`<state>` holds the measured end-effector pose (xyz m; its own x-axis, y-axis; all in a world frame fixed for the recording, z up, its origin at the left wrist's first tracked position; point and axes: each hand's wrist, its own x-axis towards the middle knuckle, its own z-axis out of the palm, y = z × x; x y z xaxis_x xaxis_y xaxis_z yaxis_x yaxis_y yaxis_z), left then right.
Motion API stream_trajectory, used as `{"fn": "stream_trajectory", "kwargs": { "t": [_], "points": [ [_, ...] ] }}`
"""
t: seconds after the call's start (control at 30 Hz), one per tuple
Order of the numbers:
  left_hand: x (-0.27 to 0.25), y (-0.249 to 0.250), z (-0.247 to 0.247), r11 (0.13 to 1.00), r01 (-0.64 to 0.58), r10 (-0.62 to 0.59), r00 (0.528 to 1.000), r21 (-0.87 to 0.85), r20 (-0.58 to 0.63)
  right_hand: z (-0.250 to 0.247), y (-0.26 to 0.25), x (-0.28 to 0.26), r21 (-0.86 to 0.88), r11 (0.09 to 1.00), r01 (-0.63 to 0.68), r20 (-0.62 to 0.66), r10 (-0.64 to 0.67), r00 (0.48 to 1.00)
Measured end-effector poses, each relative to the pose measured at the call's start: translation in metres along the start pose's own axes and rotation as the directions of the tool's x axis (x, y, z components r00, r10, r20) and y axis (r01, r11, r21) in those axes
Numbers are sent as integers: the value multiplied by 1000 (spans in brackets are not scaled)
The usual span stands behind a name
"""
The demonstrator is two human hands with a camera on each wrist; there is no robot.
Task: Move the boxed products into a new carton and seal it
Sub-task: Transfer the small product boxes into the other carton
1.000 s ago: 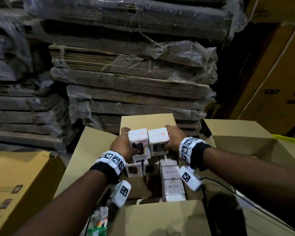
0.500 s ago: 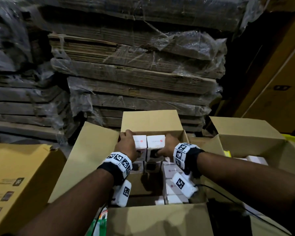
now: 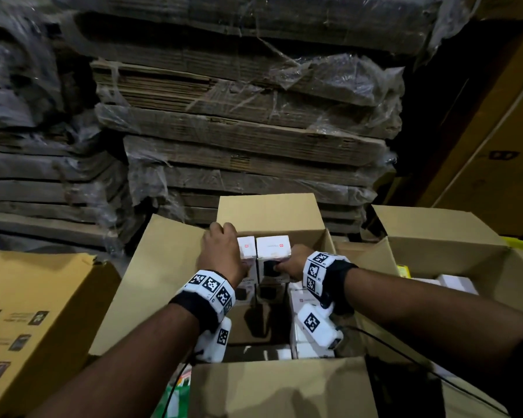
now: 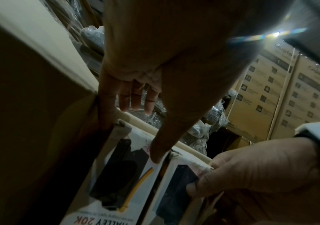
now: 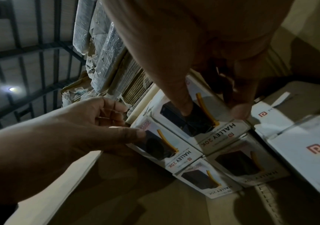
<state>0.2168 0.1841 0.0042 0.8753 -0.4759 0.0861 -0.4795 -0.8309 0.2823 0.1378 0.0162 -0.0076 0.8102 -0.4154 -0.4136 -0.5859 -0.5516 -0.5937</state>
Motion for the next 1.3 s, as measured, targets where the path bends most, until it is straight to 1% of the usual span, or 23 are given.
{"fn": "stream_trajectory", "kwargs": {
  "t": [0.07,0.13,0.2,0.27,0.33,0.53,0.67,0.8,0.87,0.9,1.0,1.1,1.17,1.23,1.3],
  "points": [
    [-1,1,-2,999,-31,32,999,42,-15,1,-2,0,-4,1000,-22,2,22,1000],
    [-2,2,-4,999,-39,39,999,32,10,3,-2,2,10,999,-50,8,50,999],
    [0,1,-6,1000,-12,14,995,-28,100,6,-1,6,35,996,-76,15,75,997],
    [3,-3,-4,999,0,8,977,-40,214,10,1,9,66,992,-104,33,102,994],
    [5,-5,-4,998,25,-9,965,-60,263,12,2,12,66,990,-127,50,123,991],
    [3,-4,-6,995,40,-15,964,-90,264,15,2,12,59,991,-124,49,121,991],
    [1,-4,-9,995,36,-7,959,-98,283,10,7,10,178,979,-101,71,90,993],
    [-4,3,-21,997,5,20,953,-82,302,-2,10,3,298,945,-131,69,116,991],
    [-6,10,-30,996,-17,41,954,-84,297,-14,12,-6,321,940,-117,79,96,992],
    [-7,13,-35,996,-26,51,954,-87,295,-21,12,-13,331,939,-91,88,65,994],
    [-13,32,-53,991,-98,122,947,-94,296,-47,15,-41,422,906,-26,79,-8,997],
    [-26,61,-73,974,-206,226,929,-99,291,-79,22,-78,583,812,28,45,-67,997],
    [-36,87,-83,956,-261,290,917,-137,275,-105,35,-107,652,752,92,-3,-119,993],
    [-44,115,-87,931,-309,352,902,-194,249,-133,51,-137,683,718,134,-53,-135,989],
    [-55,147,-85,894,-375,428,876,-247,221,-160,77,-161,676,719,159,-113,-112,987]
  ]
}}
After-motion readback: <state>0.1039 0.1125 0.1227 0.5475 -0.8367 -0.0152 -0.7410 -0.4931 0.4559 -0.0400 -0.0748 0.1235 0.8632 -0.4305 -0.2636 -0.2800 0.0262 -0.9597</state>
